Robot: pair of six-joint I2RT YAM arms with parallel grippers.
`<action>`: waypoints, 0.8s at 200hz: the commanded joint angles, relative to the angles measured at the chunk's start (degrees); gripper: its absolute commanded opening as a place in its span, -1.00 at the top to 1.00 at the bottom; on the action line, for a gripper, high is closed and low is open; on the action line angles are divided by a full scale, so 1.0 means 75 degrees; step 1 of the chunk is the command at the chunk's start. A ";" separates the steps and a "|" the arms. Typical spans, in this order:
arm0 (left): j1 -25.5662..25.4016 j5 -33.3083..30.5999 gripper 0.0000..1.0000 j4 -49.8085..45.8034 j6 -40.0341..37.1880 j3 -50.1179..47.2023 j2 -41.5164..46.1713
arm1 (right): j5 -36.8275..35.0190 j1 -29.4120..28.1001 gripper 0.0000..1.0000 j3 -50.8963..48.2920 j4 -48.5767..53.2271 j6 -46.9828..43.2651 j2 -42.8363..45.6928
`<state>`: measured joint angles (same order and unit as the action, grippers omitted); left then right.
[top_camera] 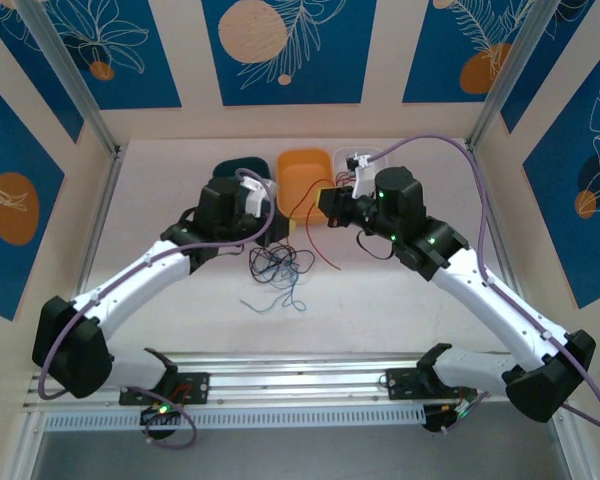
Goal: Untangle the cables
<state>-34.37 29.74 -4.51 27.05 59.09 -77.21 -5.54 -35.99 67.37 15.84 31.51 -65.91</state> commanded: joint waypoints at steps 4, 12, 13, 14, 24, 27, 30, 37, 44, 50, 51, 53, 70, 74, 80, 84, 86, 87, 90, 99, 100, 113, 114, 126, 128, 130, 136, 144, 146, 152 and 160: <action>-0.0227 0.0403 0.62 0.1188 0.0544 -0.0123 -0.0242 | -0.0016 0.0391 1.00 0.0475 0.0805 0.0301 -0.0244; -0.0230 0.0439 0.47 0.1399 0.0668 -0.0200 -0.0293 | -0.0062 0.0568 1.00 0.0657 0.1050 0.0254 -0.0361; -0.0232 0.0440 0.47 0.1416 0.0675 -0.0213 -0.0296 | -0.0066 0.0586 1.00 0.0683 0.1069 0.0247 -0.0380; -0.0227 0.0441 0.44 0.1437 0.0685 -0.0226 -0.0303 | -0.0074 0.0612 1.00 0.0713 0.1102 0.0238 -0.0390; -0.0229 0.0322 0.18 0.1527 0.0760 -0.0306 -0.0288 | -0.0047 0.0809 1.00 0.0901 0.1301 0.0095 -0.0530; -0.0233 0.0286 0.08 0.1538 0.0764 -0.0323 -0.0279 | -0.0022 0.0882 1.00 0.0955 0.1368 0.0054 -0.0578; -0.0234 0.0220 0.03 0.1529 0.0762 -0.0331 -0.0263 | -0.0002 0.0941 1.00 0.1023 0.1435 0.0002 -0.0621; -0.0215 0.0102 -0.16 0.1516 0.0743 -0.0354 -0.0216 | 0.0023 0.1080 1.00 0.1173 0.1603 -0.0098 -0.0757; -0.0220 -0.0019 -0.37 0.1484 0.0724 -0.0364 -0.0149 | 0.0052 0.1230 1.00 0.1345 0.1805 -0.0202 -0.0885; -0.0206 -0.0146 -0.53 0.1449 0.0711 -0.0376 -0.0080 | 0.0081 0.1340 1.00 0.1482 0.1941 -0.0323 -0.1014; -0.0202 -0.0169 -0.56 0.1447 0.0703 -0.0377 -0.0072 | 0.0088 0.1358 1.00 0.1500 0.1960 -0.0340 -0.1023; -0.0199 -0.0215 -0.60 0.1437 0.0696 -0.0384 -0.0049 | 0.0093 0.1387 1.00 0.1536 0.2006 -0.0379 -0.1065; -0.0181 -0.0655 -0.86 0.1325 0.0637 -0.0490 0.0235 | -0.0010 0.1629 1.00 0.1862 0.2304 -0.0733 -0.1365; -0.0165 -0.0773 -0.93 0.1287 0.0642 -0.0515 0.0318 | -0.0035 0.1690 1.00 0.1923 0.2352 -0.0812 -0.1427; -0.0142 -0.0981 -1.00 0.1232 0.0625 -0.0583 0.0453 | -0.0089 0.1778 1.00 0.2024 0.2413 -0.0915 -0.1532; -0.0135 -0.1107 -1.00 0.1189 0.0610 -0.0632 0.0535 | -0.0120 0.1833 1.00 0.2088 0.2431 -0.0974 -0.1600; -0.0118 -0.1159 -1.00 0.1165 0.0597 -0.0650 0.0569 | -0.0144 0.1869 1.00 0.2120 0.2443 -0.1018 -0.1631; -0.0117 -0.1202 -1.00 0.1153 0.0593 -0.0655 0.0598 | -0.0148 0.1880 1.00 0.2135 0.2445 -0.1033 -0.1648; -0.0102 -0.1299 -1.00 0.1109 0.0589 -0.0677 0.0668 | -0.0176 0.1918 1.00 0.2164 0.2459 -0.1079 -0.1698; -0.0072 -0.1610 -1.00 0.0947 0.0550 -0.0783 0.0861 | -0.0264 0.2059 1.00 0.2299 0.2499 -0.1211 -0.1865; -0.0065 -0.1645 -1.00 0.0939 0.0546 -0.0792 0.0890 | -0.0267 0.2081 1.00 0.2312 0.2502 -0.1224 -0.1882; -0.0008 -0.2065 -1.00 0.0695 0.0483 -0.0919 0.1199 | -0.0292 0.2312 1.00 0.2539 0.2607 -0.1366 -0.2158; -0.0009 -0.2101 -1.00 0.0672 0.0483 -0.0930 0.1223 | -0.0298 0.2336 1.00 0.2561 0.2609 -0.1377 -0.2175; 0.0039 -0.2399 -1.00 0.0455 0.0395 -0.1037 0.1495 | -0.0328 0.2529 1.00 0.2744 0.2652 -0.1458 -0.2440; 0.0045 -0.2451 -1.00 0.0413 0.0376 -0.1053 0.1541 | -0.0319 0.2558 1.00 0.2773 0.2665 -0.1473 -0.2471; 0.0047 -0.2500 -1.00 0.0382 0.0363 -0.1072 0.1576 | -0.0323 0.2589 1.00 0.2806 0.2663 -0.1486 -0.2520; 0.0079 -0.2651 -1.00 0.0270 0.0327 -0.1130 0.1719 | -0.0333 0.2668 1.00 0.2882 0.2652 -0.1548 -0.2641; 0.0089 -0.2846 -1.00 0.0137 0.0267 -0.1200 0.1895 | -0.0356 0.2765 1.00 0.2972 0.2636 -0.1638 -0.2823; 0.0093 -0.2897 -1.00 0.0102 0.0262 -0.1226 0.1934 | -0.0361 0.2793 1.00 0.3000 0.2635 -0.1659 -0.2866; 0.0100 -0.3052 -1.00 -0.0009 0.0232 -0.1279 0.2059 | -0.0373 0.2857 1.00 0.3064 0.2615 -0.1721 -0.3012; 0.0119 -0.3227 -1.00 -0.0133 0.0181 -0.1342 0.2223 | -0.0343 0.2941 1.00 0.3152 0.2600 -0.1779 -0.3193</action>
<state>-34.22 12.32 -0.95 30.76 50.81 -63.90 -7.64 -15.57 88.07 34.20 21.43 -86.72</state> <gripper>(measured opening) 0.998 0.059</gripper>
